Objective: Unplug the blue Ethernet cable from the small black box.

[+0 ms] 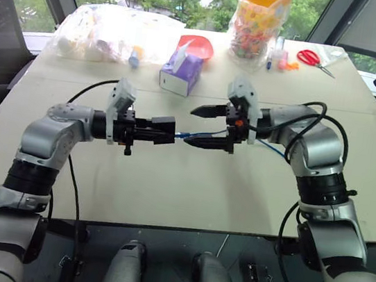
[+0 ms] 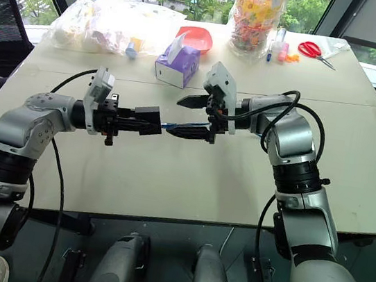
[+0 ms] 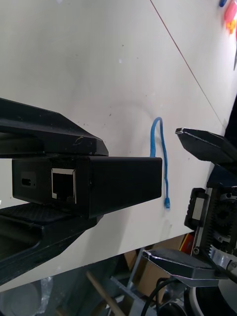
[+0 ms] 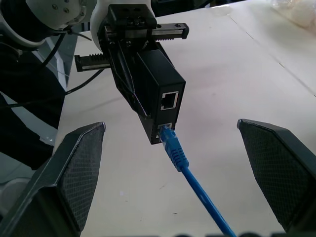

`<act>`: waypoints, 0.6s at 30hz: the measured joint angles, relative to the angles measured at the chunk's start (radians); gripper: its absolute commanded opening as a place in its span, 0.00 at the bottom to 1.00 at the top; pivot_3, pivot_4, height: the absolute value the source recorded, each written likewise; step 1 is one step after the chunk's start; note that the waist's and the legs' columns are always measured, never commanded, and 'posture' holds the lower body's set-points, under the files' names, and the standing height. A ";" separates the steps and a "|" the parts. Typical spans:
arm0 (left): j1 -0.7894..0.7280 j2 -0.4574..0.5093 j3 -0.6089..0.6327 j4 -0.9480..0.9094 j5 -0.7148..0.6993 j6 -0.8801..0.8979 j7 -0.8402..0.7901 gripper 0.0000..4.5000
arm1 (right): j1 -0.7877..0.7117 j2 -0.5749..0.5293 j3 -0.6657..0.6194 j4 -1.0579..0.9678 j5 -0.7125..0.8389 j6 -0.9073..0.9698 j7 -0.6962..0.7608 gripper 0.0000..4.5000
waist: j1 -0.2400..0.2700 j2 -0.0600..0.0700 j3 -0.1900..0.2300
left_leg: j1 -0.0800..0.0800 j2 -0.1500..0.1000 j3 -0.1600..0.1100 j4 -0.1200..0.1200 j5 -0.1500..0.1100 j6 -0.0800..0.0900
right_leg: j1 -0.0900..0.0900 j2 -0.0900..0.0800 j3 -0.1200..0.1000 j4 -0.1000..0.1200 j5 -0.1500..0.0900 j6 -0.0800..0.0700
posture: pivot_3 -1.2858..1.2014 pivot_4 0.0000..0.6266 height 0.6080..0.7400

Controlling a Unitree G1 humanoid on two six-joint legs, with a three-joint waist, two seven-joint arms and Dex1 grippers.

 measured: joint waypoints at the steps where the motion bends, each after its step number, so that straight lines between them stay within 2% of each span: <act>1: -0.001 -0.004 0.000 0.000 0.000 -0.002 -0.001 0.12 | 0.000 0.000 0.015 0.007 0.000 0.010 0.008 0.94 | 0.000 0.000 0.000 | 0.000 0.000 0.000 0.000 0.000 0.000 | 0.000 0.000 0.000 0.000 0.000 0.000 | 0.52 0.24 0.96; 3: -0.004 -0.012 0.000 0.000 0.001 -0.007 0.001 0.12 | 0.001 0.000 0.043 0.014 0.002 0.021 0.021 0.82 | 0.000 0.000 0.000 | 0.000 0.000 0.000 0.000 0.000 0.000 | 0.000 0.000 0.000 0.000 0.000 0.000 | 0.52 0.24 0.96; 8: -0.012 -0.023 -0.001 0.001 0.000 -0.017 -0.003 0.12 | 0.000 -0.001 0.050 0.016 0.005 0.026 0.010 0.25 | 0.001 0.000 0.000 | -0.001 0.000 0.000 0.001 0.000 0.000 | 0.000 0.000 0.000 0.000 0.000 0.001 | 0.52 0.24 0.96; 18: -0.011 -0.025 -0.006 -0.001 0.001 -0.016 -0.005 0.12 | 0.000 0.002 0.054 0.017 0.004 0.046 -0.001 0.25 | 0.001 0.000 0.000 | -0.001 0.000 0.000 0.001 0.000 0.000 | 0.000 0.000 0.000 0.000 0.000 0.000 | 0.52 0.24 0.96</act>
